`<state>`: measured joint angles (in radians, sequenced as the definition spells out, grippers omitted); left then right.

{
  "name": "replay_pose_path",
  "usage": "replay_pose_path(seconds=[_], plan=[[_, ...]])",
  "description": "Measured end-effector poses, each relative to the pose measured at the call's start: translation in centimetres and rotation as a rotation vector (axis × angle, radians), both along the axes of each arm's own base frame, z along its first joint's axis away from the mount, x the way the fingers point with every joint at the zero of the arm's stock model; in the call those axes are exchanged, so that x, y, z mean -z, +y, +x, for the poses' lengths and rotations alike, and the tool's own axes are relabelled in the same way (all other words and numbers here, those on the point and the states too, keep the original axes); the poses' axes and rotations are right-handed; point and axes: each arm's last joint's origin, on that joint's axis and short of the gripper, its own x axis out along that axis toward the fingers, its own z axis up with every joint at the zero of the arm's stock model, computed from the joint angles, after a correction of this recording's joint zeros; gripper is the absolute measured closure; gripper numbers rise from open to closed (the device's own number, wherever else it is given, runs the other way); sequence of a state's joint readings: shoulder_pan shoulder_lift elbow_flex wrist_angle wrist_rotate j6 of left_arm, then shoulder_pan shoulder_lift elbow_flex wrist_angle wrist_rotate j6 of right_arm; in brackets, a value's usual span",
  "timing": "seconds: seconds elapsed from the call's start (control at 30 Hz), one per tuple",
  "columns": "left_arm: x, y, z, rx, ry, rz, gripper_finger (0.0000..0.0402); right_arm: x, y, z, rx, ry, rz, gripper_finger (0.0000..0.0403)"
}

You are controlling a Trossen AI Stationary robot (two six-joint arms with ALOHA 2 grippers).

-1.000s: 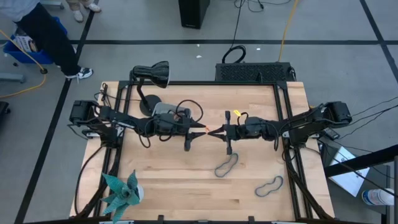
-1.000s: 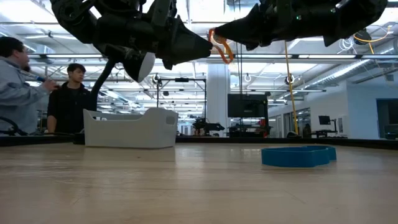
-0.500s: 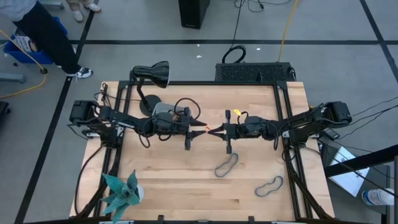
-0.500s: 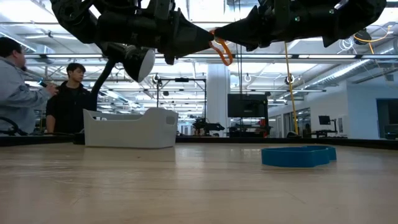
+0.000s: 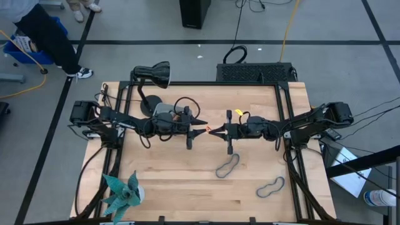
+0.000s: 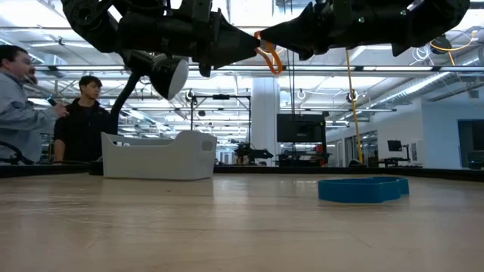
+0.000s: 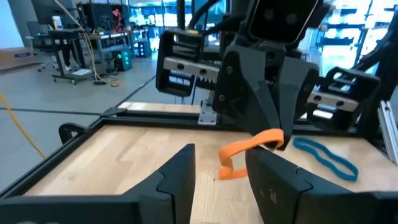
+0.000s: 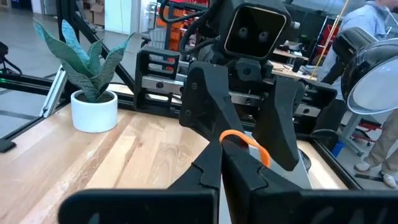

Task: Pick and place rubber bands into bin
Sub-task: Put the orange rubber band into the gray bin

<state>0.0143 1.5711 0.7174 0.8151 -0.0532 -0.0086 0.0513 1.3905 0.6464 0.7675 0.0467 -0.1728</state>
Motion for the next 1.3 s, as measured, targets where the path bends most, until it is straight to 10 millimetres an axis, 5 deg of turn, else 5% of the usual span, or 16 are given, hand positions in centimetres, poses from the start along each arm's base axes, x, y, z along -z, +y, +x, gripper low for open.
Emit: replay_pose_path(seconds=[0.5,0.8,1.03,1.3], plan=[[-0.2,-0.1,0.0,0.003,-0.021,-0.008,0.0254,-0.2,0.0,0.0,0.0,-0.022,0.005,0.0403],[1.0,0.1,2.7,-0.002,0.032,-0.004,0.0254,-0.1,0.0,0.0,0.0,-0.005,0.004,0.0403],[0.9,0.2,3.0,-0.003,0.058,0.004,0.0256,0.1,0.0,0.0,-0.001,0.008,-0.008,0.0403],[1.1,0.2,2.9,-0.001,0.09,0.036,0.0342,0.2,0.0,0.0,-0.001,0.016,-0.025,0.0403]])
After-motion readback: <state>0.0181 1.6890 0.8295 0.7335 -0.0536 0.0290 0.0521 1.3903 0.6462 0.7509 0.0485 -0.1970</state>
